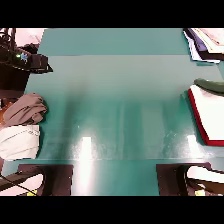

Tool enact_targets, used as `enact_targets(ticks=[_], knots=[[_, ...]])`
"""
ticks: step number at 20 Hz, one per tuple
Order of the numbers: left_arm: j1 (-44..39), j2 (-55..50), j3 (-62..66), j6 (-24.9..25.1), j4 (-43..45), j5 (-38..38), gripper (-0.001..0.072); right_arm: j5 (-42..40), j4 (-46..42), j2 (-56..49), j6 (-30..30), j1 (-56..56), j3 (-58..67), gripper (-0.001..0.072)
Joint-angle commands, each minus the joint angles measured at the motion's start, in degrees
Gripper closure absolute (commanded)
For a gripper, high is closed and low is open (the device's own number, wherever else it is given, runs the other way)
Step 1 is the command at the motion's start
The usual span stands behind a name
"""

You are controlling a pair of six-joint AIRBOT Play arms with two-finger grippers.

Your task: Fold the shirts.

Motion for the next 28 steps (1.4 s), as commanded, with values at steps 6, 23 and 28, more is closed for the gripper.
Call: enact_targets(ticks=[6, 23, 28], knots=[[0.04, 0.04, 0.0, 1.46, 0.02, -1.51, 0.0681, 3.58, -11.32, 7.1, 0.61, -0.44, -16.35, 0.0176], [0.04, 0.04, 0.0, 1.77, -0.24, 2.8, 0.0681, -13.51, 6.47, 18.51, 1.05, 26.8, -18.25, 0.0687], [0.04, 0.04, 0.0, 1.77, -0.24, 2.75, 0.0681, -14.03, 6.4, 18.36, 1.05, 31.65, -18.25, 0.0686]])
